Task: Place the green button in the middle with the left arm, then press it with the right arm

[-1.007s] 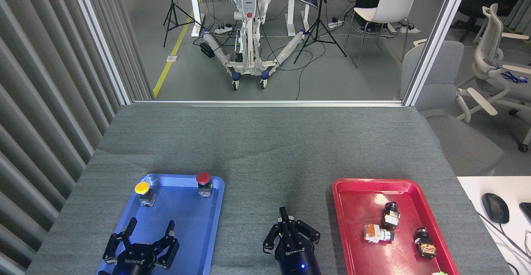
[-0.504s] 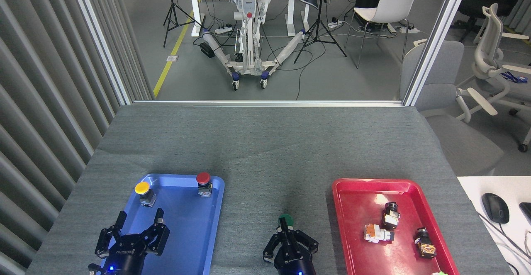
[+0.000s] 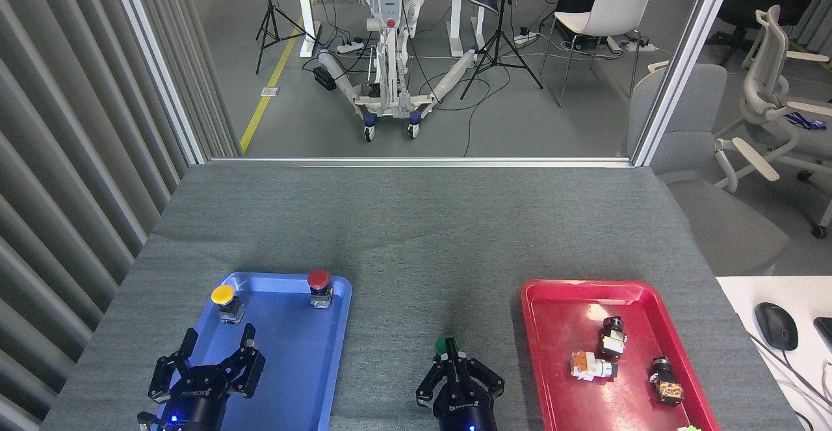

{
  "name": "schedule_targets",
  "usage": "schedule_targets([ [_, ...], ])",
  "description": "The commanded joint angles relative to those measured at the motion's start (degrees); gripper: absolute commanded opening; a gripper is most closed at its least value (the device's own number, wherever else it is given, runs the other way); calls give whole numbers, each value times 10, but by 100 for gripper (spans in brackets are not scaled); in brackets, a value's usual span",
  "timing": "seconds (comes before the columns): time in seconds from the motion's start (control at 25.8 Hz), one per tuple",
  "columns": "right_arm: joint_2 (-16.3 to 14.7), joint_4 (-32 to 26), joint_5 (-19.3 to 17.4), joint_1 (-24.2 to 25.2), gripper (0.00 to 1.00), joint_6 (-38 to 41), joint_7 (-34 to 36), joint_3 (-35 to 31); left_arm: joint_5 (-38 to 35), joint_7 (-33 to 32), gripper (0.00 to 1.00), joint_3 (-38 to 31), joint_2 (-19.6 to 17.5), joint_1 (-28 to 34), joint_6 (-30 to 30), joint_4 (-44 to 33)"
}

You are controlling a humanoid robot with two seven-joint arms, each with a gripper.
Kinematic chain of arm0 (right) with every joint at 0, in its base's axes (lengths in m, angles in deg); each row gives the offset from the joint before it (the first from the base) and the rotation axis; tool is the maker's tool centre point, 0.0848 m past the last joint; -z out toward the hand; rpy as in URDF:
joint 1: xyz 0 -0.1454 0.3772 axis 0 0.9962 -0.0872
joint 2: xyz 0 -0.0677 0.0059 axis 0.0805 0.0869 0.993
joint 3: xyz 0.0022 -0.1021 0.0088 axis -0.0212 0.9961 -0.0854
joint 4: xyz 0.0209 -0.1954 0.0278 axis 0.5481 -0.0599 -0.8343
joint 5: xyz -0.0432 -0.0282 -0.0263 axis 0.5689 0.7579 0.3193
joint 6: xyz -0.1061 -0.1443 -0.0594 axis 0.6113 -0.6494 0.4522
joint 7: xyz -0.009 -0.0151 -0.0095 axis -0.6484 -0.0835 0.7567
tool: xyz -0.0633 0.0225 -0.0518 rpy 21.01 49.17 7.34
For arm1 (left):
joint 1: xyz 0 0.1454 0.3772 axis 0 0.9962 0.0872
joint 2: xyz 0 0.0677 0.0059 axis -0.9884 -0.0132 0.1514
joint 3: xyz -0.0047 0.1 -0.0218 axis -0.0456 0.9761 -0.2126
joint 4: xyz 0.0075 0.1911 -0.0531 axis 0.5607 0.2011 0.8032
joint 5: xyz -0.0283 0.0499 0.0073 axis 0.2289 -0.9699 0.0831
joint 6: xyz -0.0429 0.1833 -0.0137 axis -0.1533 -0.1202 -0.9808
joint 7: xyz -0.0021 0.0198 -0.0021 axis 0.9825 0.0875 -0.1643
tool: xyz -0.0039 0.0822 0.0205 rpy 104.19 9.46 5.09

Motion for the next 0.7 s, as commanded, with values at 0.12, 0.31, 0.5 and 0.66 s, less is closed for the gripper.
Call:
schedule_targets([
  [0.12, 1, 21, -5, 0, 12, -3, -4, 0, 1, -2, 99, 0, 1, -5, 1, -16],
  [0.31, 1, 26, -8, -1, 12, -2, -4, 2, 1, -1, 99, 0, -1, -6, 1, -18],
  [0.5, 1, 19, -7, -1, 13, -3, 1, 3, 1, -2, 99, 0, -1, -6, 1, -25],
  [0.66, 0, -34, -7, -2, 16, -5, -6, 1, 1, -2, 99, 0, 1, -4, 1, -51],
])
